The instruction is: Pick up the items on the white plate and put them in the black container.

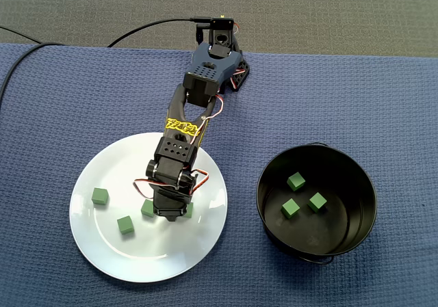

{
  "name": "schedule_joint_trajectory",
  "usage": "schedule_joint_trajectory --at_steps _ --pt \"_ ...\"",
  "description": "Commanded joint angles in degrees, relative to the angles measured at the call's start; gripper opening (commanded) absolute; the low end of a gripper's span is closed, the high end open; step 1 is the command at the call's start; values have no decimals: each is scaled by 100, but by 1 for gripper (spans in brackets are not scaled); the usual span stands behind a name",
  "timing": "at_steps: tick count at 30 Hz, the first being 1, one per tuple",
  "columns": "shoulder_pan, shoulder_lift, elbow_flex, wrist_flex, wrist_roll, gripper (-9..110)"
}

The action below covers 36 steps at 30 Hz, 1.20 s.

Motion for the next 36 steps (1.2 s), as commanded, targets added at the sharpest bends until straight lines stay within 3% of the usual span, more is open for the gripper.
schedule_joint_trajectory --at_steps 1,9,12,20,36 --pt "193 721 -237 290 -44 0" --pt "308 1318 -211 571 -18 0" --pt "255 1301 -132 571 18 18" --pt "-70 1099 26 571 211 28" --pt "-281 747 492 334 360 23"
